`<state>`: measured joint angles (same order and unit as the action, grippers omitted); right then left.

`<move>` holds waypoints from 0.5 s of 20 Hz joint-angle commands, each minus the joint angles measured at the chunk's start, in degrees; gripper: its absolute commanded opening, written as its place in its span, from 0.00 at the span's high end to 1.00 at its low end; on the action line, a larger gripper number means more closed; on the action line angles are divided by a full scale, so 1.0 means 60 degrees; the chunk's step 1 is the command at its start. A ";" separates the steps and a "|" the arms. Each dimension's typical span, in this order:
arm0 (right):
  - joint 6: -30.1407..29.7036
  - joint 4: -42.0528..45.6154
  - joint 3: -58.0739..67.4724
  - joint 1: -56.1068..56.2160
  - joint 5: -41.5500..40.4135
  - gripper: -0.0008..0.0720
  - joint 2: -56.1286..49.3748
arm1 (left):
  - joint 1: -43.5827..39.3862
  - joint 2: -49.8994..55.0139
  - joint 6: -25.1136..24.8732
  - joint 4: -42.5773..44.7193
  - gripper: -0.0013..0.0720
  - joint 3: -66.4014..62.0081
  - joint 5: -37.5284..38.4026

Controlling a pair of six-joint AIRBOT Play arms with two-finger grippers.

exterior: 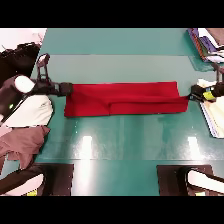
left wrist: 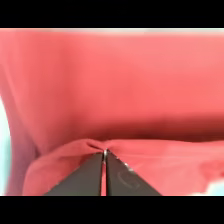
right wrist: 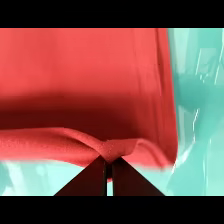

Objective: Fold the shirts.

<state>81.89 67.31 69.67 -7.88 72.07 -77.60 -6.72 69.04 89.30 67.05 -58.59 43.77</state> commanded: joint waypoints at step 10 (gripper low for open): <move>-0.0313 -0.1293 0.3632 0.0157 -0.0051 0.46 -0.3464 | 0.0007 0.2492 -0.0029 -0.0004 0.26 -0.2135 -0.0299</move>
<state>81.78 62.72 88.97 -5.48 70.81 -96.55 -6.68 83.40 89.08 67.29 -69.36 38.72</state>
